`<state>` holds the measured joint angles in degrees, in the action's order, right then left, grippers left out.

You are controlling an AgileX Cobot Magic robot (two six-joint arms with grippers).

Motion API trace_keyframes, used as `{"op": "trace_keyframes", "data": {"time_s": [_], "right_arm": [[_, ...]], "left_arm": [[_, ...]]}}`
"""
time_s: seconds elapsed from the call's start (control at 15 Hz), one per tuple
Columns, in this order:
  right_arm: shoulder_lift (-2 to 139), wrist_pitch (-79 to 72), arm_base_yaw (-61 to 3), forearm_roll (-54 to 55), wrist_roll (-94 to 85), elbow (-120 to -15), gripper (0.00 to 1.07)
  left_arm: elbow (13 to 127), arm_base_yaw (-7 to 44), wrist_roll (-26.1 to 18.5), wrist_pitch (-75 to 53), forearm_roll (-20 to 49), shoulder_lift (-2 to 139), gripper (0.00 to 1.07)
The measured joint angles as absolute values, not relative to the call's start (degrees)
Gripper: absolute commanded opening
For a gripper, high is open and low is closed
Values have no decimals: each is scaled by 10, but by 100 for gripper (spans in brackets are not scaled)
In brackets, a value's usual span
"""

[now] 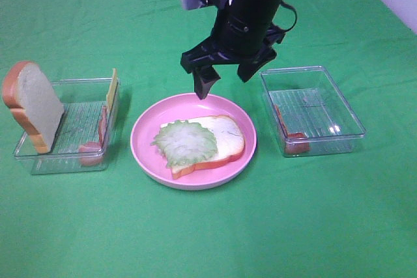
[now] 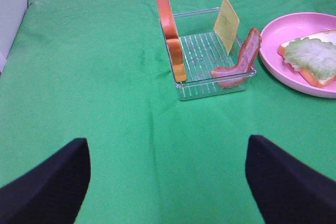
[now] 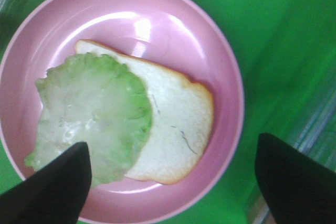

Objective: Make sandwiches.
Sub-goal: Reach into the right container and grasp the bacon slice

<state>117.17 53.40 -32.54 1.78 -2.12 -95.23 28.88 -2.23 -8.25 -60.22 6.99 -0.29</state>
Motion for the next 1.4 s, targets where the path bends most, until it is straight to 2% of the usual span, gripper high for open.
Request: {"op": "trace_keyframes", "data": {"time_s": [0.13,0.2,0.27,0.47,0.8,1.07,1.33,1.4], "right_arm": [[1143,579,-300,-19,17,-953,79],[1143,579,-300,-19,17,-953,79],[1135,630,-261,-19,26,-953,78],[1135,667,-238,-15,26,-952,77],[1141,635,-233,13,24,-870,76],[1156,606,-233,44,9,-859,73],[1168,587,-233,42,9,-859,47],[1168,587,-233,38,9,-859,43]], "left_arm": [[289,-22,-83,-602,70,-3,78],[289,-22,-83,-602,70,-3,78],[289,-22,-83,-602,70,-3,78],[289,-22,-83,-602,70,-3,78],[289,-22,-83,-602,70,-3,78],[289,-22,-83,-602,70,-3,78],[289,-22,-83,-602,70,-3,78],[289,-22,-83,-602,70,-3,78]]}}
